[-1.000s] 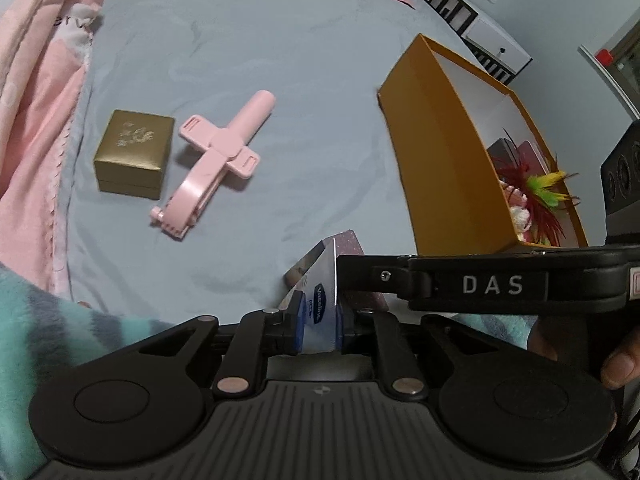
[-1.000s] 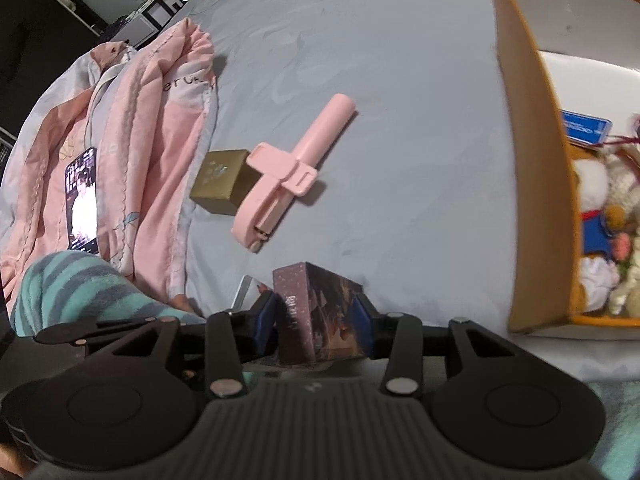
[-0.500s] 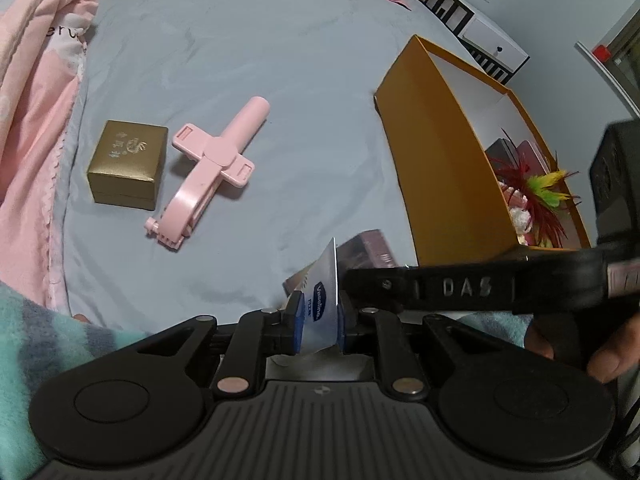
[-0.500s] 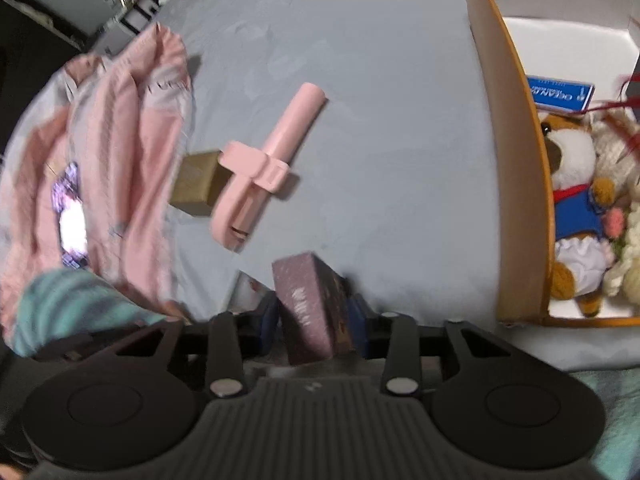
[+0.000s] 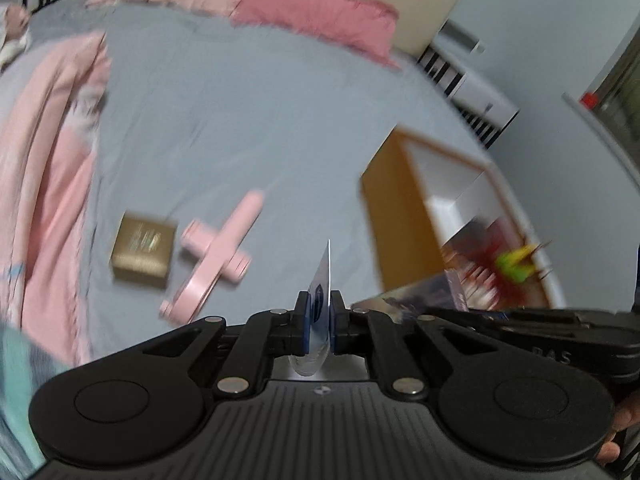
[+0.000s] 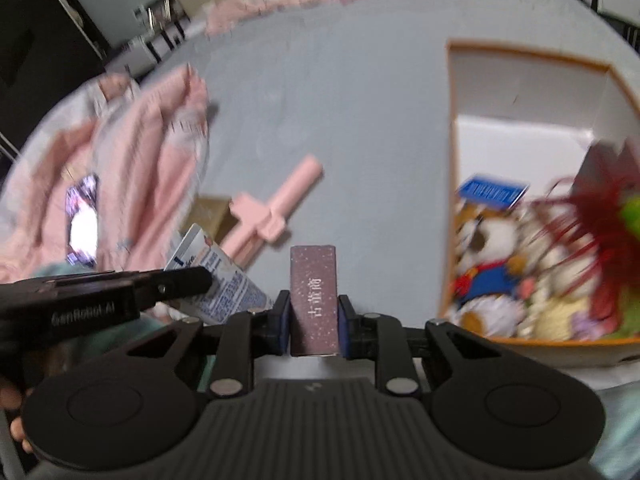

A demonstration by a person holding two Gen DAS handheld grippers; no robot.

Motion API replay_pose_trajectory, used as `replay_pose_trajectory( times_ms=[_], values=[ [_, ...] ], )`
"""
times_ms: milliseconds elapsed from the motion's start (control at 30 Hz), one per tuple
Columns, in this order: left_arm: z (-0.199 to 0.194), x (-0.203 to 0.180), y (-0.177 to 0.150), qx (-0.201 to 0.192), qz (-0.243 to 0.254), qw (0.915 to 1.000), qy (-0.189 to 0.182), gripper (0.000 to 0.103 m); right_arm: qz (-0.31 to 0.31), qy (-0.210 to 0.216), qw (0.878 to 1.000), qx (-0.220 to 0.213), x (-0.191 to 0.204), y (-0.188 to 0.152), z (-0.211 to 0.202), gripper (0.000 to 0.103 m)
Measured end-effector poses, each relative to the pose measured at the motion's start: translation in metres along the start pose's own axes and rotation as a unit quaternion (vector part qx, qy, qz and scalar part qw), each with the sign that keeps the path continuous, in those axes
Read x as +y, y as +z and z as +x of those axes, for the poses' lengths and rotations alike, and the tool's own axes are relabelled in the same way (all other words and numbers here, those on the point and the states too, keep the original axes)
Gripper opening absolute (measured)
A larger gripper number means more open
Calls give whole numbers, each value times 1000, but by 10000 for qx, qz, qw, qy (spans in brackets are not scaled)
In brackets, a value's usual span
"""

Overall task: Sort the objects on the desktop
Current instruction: 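Carry the card and mauve box into the orange box and open both tools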

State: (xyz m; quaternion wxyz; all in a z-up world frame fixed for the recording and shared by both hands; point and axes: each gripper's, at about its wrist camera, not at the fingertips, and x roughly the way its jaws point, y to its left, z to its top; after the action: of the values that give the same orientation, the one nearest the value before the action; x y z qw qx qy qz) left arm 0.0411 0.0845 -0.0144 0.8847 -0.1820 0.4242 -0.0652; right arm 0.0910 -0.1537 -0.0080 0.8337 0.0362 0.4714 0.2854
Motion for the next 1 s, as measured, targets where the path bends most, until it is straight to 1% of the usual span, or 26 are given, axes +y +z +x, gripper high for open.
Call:
replay_pose_trajectory(
  times_ms=[100, 200, 267, 300, 400, 467, 567, 667, 733, 833, 900, 1000],
  values=[
    [-13, -22, 22, -312, 153, 9991, -249, 9, 56, -15, 9990, -454, -10, 14, -39, 24],
    [-15, -46, 46, -531, 262, 9966, -572, 9, 101, -170, 9957, -902, -25, 34, -74, 24],
    [-9, -65, 61, -642, 352, 9946, -732, 9, 97, -402, 9927, -1132, -35, 47, -89, 24],
    [-4, -75, 68, -679, 438, 9937, -776, 9, 112, -592, 9904, -1240, -43, 54, -94, 24],
    [20, -105, 81, -659, 669, 9914, -906, 9, 206, -998, 9850, -1389, -67, 70, -97, 24],
    [44, -122, 89, -557, 750, 9912, -938, 9, 281, -1154, 9842, -1312, -84, 79, -89, 24],
    [83, -143, 96, -462, 874, 9918, -814, 9, 398, -1275, 9859, -1011, -111, 88, -68, 24],
    [125, -152, 100, -269, 836, 9938, -687, 8, 440, -1468, 9861, -648, -134, 92, -40, 24],
    [150, -155, 99, -145, 793, 9948, -618, 8, 482, -1509, 9861, -502, -147, 92, -24, 24],
    [179, -159, 99, 21, 806, 9956, -484, 8, 529, -1540, 9863, -277, -160, 93, -5, 24],
    [194, -161, 98, 175, 771, 9958, -470, 8, 489, -1610, 9857, -124, -164, 93, 9, 24],
    [205, -159, 93, 307, 766, 9954, -477, 8, 377, -1723, 9843, -15, -167, 90, 20, 24]
  ],
)
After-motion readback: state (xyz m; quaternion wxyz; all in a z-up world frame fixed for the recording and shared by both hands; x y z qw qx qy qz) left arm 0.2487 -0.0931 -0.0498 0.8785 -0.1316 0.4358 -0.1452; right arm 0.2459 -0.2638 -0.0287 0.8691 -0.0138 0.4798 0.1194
